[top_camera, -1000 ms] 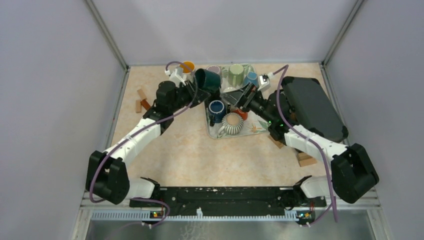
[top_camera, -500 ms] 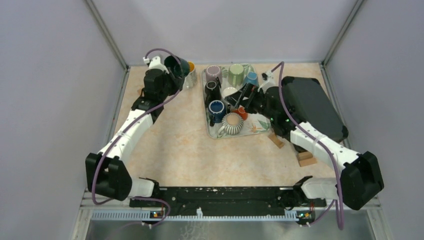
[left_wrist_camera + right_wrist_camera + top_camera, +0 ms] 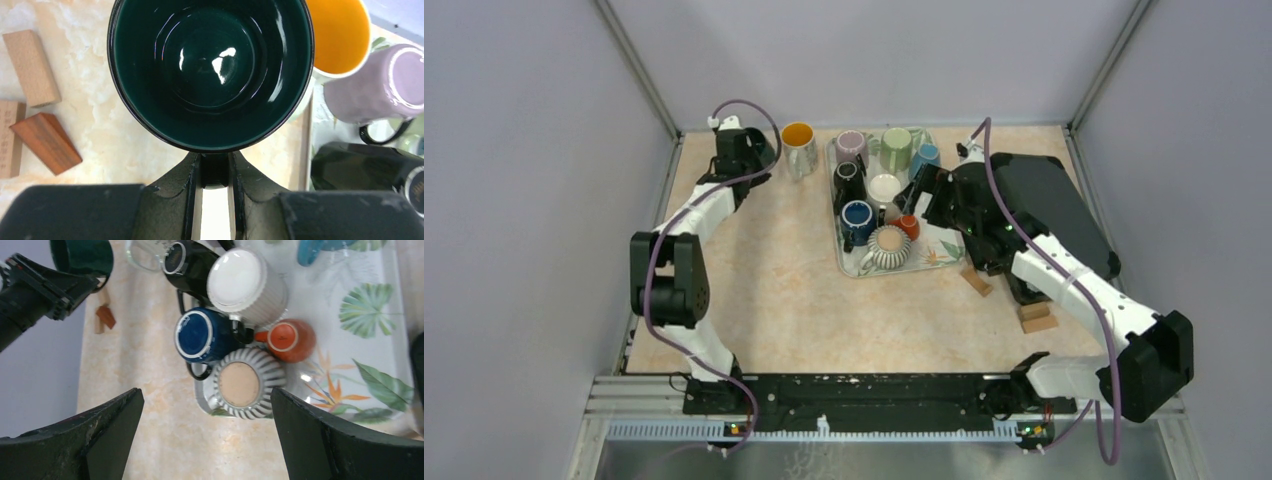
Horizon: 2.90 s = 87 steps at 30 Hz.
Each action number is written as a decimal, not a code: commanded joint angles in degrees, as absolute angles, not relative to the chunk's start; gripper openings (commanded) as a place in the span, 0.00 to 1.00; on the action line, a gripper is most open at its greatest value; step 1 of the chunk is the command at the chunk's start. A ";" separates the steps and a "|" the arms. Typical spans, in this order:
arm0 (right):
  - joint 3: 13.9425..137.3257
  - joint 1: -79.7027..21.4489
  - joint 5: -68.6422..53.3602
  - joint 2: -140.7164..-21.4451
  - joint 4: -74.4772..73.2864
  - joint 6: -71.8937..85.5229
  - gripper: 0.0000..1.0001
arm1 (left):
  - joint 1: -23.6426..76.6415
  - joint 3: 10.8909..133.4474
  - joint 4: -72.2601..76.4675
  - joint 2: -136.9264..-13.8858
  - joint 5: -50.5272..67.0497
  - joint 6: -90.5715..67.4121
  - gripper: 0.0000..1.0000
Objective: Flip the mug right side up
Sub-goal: Place the cup at the corner of the board, then turn over the cup on the tray.
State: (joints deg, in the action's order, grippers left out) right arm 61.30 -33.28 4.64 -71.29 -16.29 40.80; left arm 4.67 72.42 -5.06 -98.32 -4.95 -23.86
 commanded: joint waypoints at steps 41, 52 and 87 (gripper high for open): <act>61.16 -33.41 6.00 -69.53 -20.00 34.93 0.99 | 3.78 97.90 -13.07 -121.16 -3.52 -17.15 0.18; 60.70 -33.43 5.49 -69.31 -20.41 34.86 0.99 | 3.75 98.32 -13.23 -120.93 -2.17 -17.14 0.42; 67.87 -30.55 16.38 -81.87 -21.07 36.88 0.99 | 9.90 86.99 -16.19 -95.39 5.21 -21.69 0.98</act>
